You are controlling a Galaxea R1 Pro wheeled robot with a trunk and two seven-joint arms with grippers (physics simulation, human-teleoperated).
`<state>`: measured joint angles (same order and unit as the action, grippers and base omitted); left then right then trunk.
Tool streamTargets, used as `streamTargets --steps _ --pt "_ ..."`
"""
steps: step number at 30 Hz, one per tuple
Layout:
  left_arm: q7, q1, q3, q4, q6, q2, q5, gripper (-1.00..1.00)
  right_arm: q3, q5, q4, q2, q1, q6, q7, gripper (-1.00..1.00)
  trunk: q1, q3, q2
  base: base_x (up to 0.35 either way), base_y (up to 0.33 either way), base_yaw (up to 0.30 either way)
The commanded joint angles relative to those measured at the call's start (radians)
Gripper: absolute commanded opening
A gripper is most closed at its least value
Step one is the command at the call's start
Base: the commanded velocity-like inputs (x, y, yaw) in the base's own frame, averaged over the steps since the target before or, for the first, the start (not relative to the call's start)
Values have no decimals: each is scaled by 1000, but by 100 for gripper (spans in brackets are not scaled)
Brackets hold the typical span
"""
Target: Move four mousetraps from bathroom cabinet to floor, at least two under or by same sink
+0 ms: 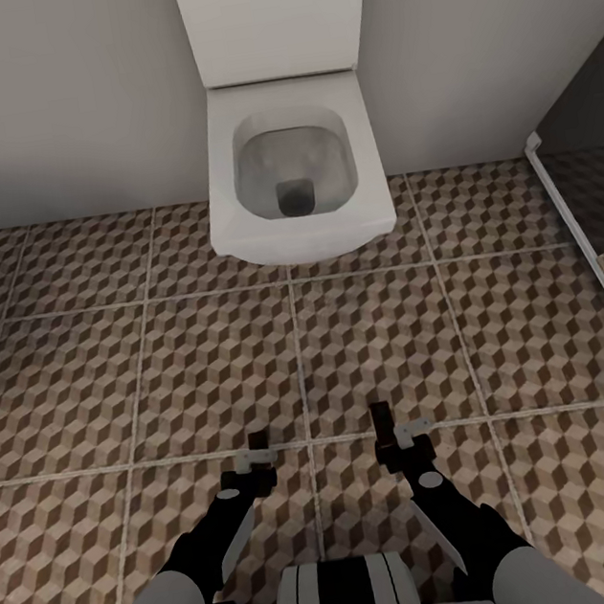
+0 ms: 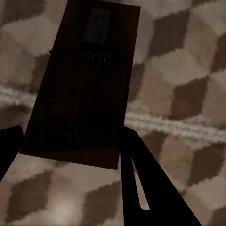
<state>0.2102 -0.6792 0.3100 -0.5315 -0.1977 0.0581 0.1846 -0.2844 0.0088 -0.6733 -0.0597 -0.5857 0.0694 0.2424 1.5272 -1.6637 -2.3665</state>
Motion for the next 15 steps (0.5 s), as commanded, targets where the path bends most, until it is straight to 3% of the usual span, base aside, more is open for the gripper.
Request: streamTargets --steps 1,6,15 --pt "9 0 8 -2 -5 -1 9 -100 -4 -3 -2 1 0 6 5 -100 4 -4 -7 0 0 0" --pt "9 0 8 -2 -5 -1 9 -100 -4 -3 -2 1 0 6 5 -100 23 -26 -42 0 0 0" --pt "9 0 8 -2 -5 -1 9 -100 -5 -4 -2 1 0 6 3 -100 23 -38 -42 0 0 0"
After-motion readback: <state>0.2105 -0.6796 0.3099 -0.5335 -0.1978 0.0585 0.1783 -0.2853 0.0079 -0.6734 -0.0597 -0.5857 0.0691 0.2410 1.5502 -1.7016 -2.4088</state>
